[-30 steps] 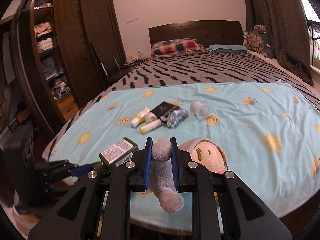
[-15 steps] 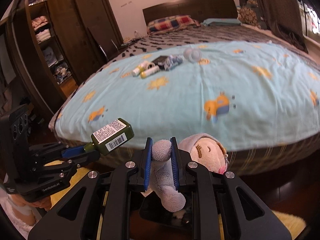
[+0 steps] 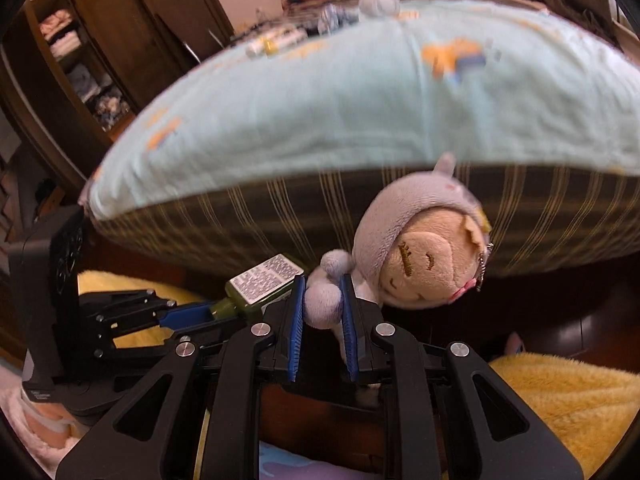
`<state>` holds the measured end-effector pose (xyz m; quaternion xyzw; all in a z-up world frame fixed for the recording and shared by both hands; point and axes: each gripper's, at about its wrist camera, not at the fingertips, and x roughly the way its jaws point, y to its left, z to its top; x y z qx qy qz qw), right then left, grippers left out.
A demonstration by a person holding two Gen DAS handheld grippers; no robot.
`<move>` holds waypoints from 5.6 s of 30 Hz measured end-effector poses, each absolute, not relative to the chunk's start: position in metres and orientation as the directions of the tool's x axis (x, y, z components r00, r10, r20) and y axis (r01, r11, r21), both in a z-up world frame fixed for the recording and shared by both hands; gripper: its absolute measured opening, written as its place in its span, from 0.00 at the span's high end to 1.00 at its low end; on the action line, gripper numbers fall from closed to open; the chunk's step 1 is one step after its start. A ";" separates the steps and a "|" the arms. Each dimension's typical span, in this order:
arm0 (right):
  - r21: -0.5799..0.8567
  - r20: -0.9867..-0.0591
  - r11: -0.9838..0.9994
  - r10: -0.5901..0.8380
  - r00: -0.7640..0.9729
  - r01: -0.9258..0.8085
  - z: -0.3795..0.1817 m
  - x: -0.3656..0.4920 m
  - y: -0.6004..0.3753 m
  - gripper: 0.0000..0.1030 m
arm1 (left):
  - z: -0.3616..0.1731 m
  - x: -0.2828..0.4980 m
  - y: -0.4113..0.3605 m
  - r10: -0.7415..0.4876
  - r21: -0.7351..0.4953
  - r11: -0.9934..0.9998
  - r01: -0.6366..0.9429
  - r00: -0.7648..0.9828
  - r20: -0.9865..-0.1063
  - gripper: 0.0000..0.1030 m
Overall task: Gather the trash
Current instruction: 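Lower both held items into the bin below the bed and open both tools, then raise both open tools back over the bed items, then grasp the clear plastic cup with the right tool while the left tool grasps the yellow-white lotion bottle, then lower both held items into the bin and open both tools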
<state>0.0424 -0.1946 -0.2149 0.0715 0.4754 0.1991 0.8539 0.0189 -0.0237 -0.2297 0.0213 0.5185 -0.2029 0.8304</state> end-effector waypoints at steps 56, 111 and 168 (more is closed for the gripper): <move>0.225 -0.693 0.966 0.250 0.676 -0.127 -0.127 0.155 -0.252 0.10 | -0.104 0.100 0.029 -0.177 -0.072 0.980 0.183 0.665 -0.726 0.21; 0.083 -0.713 0.975 0.203 0.671 -0.206 -0.106 0.320 -0.179 0.42 | -0.102 0.266 0.054 -0.094 -0.012 0.992 0.127 0.662 -0.744 0.72; 0.190 -0.882 0.975 0.222 0.416 -0.118 -0.285 0.064 -0.203 0.42 | -0.279 0.041 -0.041 -0.295 -0.186 0.935 0.304 0.367 -0.882 0.71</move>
